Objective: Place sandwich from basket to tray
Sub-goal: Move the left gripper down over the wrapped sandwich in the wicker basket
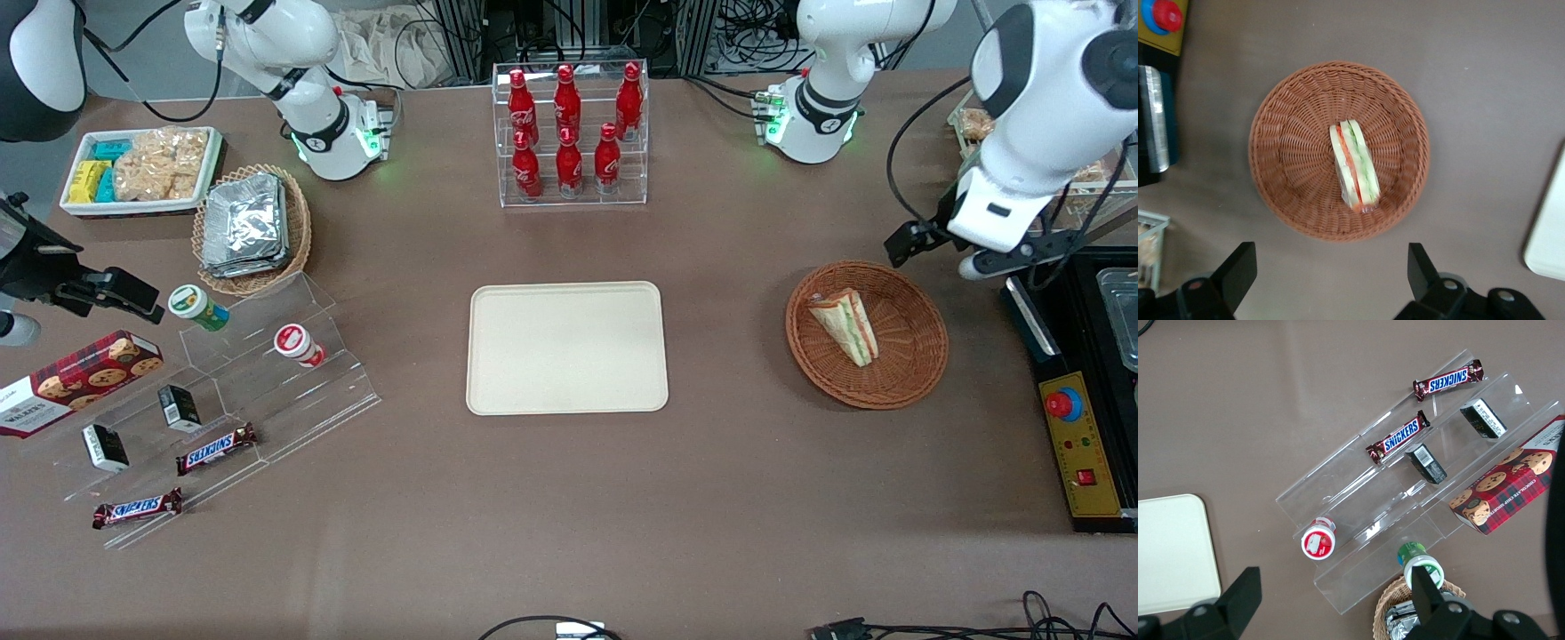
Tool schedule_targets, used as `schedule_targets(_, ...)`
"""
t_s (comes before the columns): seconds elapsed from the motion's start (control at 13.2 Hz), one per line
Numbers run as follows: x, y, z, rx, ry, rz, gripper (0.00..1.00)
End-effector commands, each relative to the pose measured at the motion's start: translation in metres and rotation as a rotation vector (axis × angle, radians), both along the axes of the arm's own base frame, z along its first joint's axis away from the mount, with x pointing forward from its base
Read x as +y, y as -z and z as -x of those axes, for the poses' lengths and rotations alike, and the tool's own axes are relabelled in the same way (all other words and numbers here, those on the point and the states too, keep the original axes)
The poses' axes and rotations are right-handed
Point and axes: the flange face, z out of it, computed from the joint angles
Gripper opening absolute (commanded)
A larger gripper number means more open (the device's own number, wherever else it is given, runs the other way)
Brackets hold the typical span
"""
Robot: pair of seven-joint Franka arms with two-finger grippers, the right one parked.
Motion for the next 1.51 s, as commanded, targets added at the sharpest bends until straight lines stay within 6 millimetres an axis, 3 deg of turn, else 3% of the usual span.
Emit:
schedule_targets(0.0, 0.004, 0.063, 0.007, -0.016, -0.047, 0.007, 1.0)
schedule_targets(0.38, -0.001, 0.158, -0.014, -0.046, -0.107, 0.044, 1.0)
schedule_targets(0.6, -0.003, 0.206, -0.006, -0.065, -0.107, 0.063, 1.0)
schedule_targets(0.83, -0.003, 0.231, 0.0, -0.058, -0.114, 0.071, 1.0)
schedule_targets(0.98, -0.003, 0.233, 0.002, -0.054, -0.114, 0.071, 0.98)
schedule_targets(1.06, -0.003, 0.235, 0.004, -0.049, -0.114, 0.07, 0.82)
schedule_targets(1.13, -0.003, 0.236, 0.005, -0.046, -0.114, 0.07, 0.46)
schedule_targets(1.21, -0.003, 0.236, 0.006, -0.044, -0.114, 0.07, 0.19)
schedule_targets(1.28, -0.003, 0.236, 0.006, -0.044, -0.114, 0.07, 0.08)
schedule_targets(1.43, -0.003, 0.234, 0.005, -0.047, -0.111, 0.069, 0.08)
